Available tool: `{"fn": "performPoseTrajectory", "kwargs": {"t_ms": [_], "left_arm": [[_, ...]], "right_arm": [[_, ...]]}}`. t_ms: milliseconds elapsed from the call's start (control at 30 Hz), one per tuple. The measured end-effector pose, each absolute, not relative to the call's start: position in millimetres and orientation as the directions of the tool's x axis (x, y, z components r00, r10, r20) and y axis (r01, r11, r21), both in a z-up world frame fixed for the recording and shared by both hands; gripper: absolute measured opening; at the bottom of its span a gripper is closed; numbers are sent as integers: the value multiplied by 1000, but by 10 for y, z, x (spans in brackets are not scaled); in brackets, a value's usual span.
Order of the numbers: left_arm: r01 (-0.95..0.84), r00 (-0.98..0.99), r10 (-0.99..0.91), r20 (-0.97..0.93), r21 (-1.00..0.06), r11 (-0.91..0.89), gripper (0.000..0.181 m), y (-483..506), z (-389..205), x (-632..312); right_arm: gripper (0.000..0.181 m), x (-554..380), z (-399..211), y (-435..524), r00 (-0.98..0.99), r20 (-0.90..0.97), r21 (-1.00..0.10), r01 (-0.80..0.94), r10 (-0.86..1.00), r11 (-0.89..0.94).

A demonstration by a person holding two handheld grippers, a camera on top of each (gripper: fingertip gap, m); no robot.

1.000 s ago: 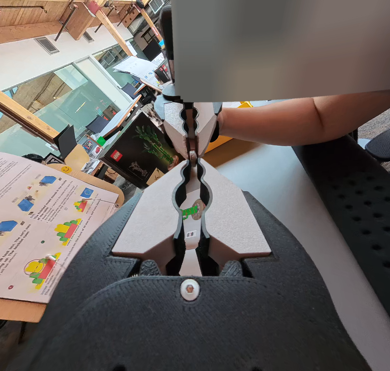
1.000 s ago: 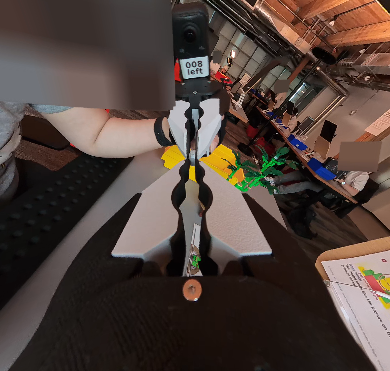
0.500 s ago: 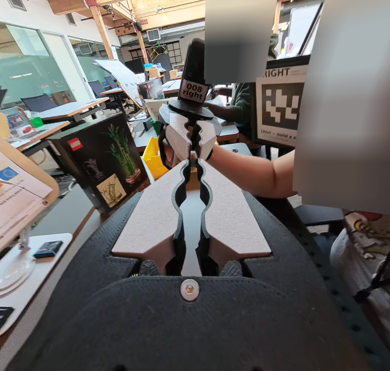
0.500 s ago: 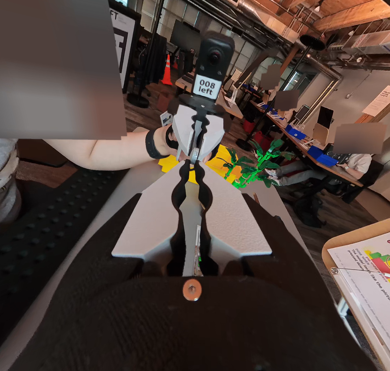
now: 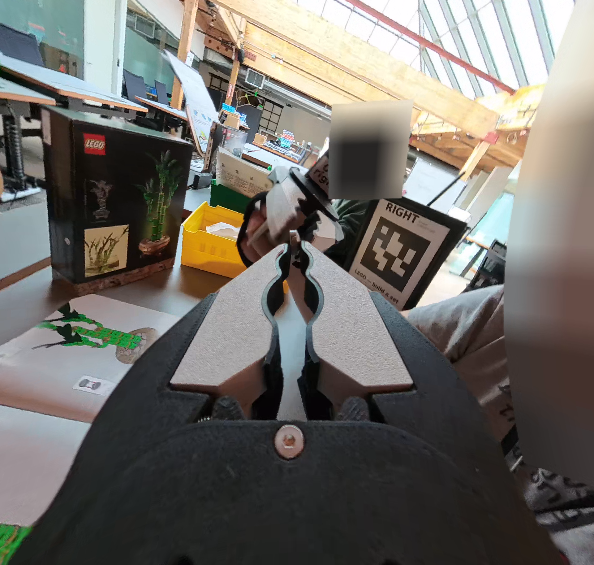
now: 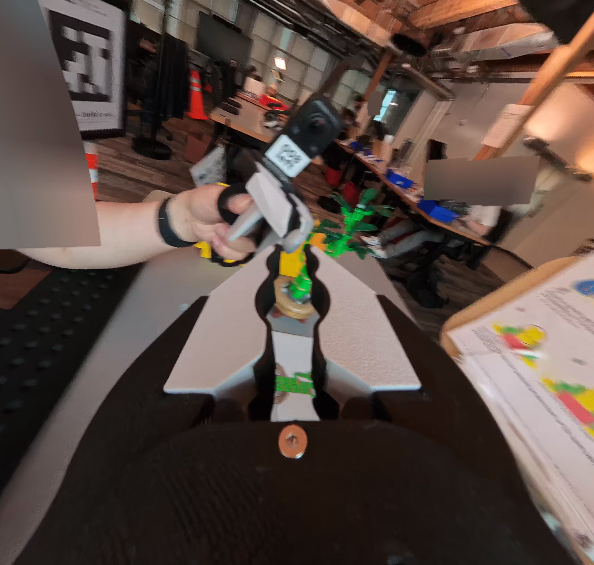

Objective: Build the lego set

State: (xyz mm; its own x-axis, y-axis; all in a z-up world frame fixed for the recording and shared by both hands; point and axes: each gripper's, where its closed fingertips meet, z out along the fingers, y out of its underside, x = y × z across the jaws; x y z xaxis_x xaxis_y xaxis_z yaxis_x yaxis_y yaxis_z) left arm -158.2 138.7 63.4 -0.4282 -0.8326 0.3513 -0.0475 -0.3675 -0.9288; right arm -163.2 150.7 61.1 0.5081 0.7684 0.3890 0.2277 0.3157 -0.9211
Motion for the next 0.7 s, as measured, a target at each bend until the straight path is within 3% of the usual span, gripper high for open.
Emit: {"fn": "performPoseTrajectory", "kwargs": {"t_ms": [133,200,300,567,700], "left_arm": [[-67,-397,-788,470,-871,-486,3,1477,601,-1524],[-84,-385,-772,505,-853,-516,2,1497,565,-1498],[-98,-377,-751,542,-830,-549,3,1524,525,-1470],[-120,-364,-719,592,-795,-594,3,1572,462,-1435],[-126,-310,-756,576,-813,-568,3,1620,388,-1405]], "right_arm": [[43,-1510,597,1638,572,585,-811,434,575,393],[26,-1545,628,1591,545,666,-746,487,509,455],[17,-1576,596,1594,531,674,-738,513,514,438],[14,-1520,472,1635,482,733,-670,634,480,386],[23,-1473,397,1654,467,737,-649,690,489,320]]}}
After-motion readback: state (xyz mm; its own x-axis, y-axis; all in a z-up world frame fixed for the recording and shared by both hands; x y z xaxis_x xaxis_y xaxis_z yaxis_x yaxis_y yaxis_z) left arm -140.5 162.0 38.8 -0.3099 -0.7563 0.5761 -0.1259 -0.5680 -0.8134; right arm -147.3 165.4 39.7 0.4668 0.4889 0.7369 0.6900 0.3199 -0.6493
